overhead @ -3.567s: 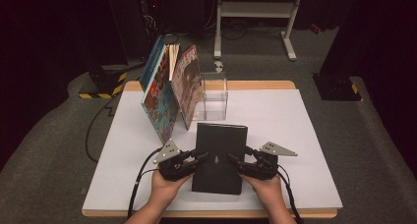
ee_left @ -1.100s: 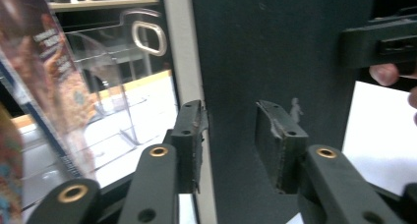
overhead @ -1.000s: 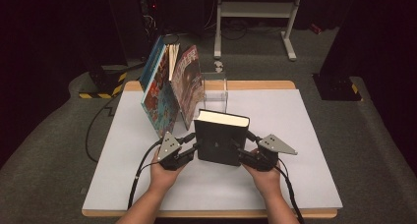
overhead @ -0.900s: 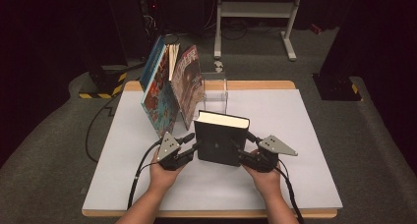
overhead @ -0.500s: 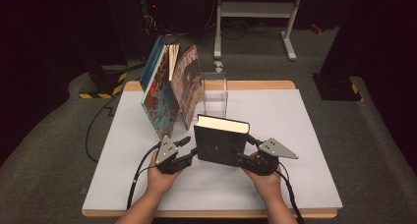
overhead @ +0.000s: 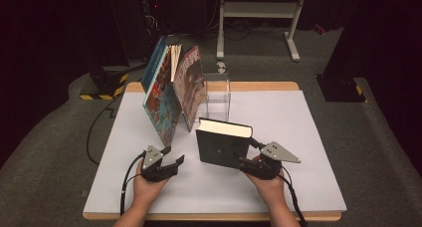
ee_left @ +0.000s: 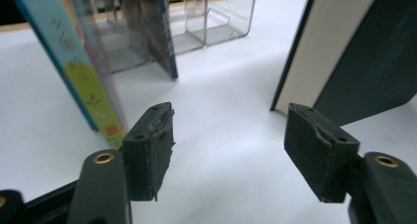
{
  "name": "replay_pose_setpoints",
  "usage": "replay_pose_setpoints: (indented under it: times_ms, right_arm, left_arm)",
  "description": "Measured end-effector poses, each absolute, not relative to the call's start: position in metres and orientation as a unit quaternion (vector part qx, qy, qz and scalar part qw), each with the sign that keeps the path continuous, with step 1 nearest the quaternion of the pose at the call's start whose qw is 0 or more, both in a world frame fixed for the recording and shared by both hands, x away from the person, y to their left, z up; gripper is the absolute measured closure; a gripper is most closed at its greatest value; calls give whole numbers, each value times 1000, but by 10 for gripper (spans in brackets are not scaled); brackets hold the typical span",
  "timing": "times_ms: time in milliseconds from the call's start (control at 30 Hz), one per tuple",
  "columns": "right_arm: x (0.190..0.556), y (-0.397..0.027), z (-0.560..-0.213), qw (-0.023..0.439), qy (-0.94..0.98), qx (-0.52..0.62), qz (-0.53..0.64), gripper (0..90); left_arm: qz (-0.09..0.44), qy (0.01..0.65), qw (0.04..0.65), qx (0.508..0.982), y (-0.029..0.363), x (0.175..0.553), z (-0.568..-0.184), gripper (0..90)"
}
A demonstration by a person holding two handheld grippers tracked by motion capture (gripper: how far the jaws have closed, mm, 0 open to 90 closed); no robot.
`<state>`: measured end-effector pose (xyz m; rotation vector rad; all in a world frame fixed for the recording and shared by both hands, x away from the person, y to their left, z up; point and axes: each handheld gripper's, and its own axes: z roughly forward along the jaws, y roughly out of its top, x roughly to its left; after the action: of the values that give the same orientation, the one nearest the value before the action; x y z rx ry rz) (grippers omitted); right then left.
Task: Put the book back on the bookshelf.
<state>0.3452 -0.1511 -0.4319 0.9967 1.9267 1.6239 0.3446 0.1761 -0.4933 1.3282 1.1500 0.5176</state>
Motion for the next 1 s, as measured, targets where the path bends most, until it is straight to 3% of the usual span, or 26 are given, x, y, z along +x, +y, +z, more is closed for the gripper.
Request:
replay_pose_setpoints:
  times_ms: [367, 700, 833, 1000]
  right_arm:
    - [362, -149, -423, 186, 725, 323, 579, 259]
    - [371, -143, -414, 189, 725, 319, 580, 238]
    - [367, -144, -415, 191, 727, 309, 583, 257]
    - [361, -146, -417, 197, 729, 295, 586, 353]
  left_arm:
    - [228, 485, 599, 596, 174, 342, -495, 316]
    - [223, 487, 607, 587, 174, 342, -493, 313]
    - [222, 488, 606, 587, 175, 342, -493, 313]
    - [224, 488, 602, 591, 175, 343, -494, 314]
